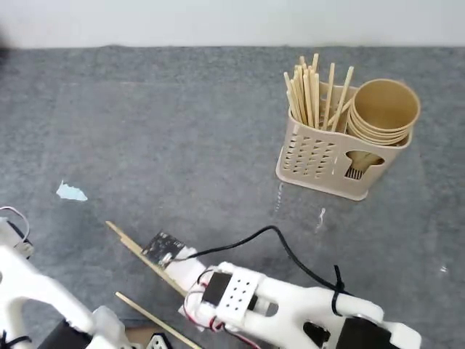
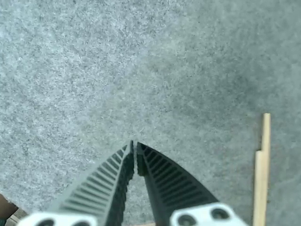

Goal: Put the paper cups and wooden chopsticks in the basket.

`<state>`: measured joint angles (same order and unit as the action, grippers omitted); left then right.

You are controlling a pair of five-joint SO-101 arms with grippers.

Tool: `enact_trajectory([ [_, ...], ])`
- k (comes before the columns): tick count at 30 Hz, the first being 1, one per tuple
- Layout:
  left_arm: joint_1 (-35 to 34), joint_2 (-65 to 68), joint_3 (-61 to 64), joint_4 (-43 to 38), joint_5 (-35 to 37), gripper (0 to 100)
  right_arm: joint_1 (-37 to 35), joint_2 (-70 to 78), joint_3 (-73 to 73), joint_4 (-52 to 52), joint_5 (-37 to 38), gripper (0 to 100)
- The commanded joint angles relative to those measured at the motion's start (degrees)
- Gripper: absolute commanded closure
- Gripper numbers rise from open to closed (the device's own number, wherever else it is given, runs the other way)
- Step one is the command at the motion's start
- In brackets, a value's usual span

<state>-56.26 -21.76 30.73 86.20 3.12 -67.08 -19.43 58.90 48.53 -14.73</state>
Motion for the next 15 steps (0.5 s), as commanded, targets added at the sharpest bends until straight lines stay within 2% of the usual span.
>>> enact_trajectory([
  [1,-0.1,0.1,-0.8,-0.8,-0.4,99,5.2,-0.5,-1.6,3.6,0.5,98.4],
  [4,-0.1,0.1,-0.8,-0.8,-0.4,99,8.6,-0.6,-1.6,8.1,0.8,98.4],
  [8,-0.1,0.1,-0.8,-0.8,-0.4,99,13.7,-0.6,-1.6,12.6,6.0,98.4],
  [15,-0.1,0.1,-0.7,-0.8,-0.4,99,21.1,-0.7,-1.8,12.9,14.2,97.6],
])
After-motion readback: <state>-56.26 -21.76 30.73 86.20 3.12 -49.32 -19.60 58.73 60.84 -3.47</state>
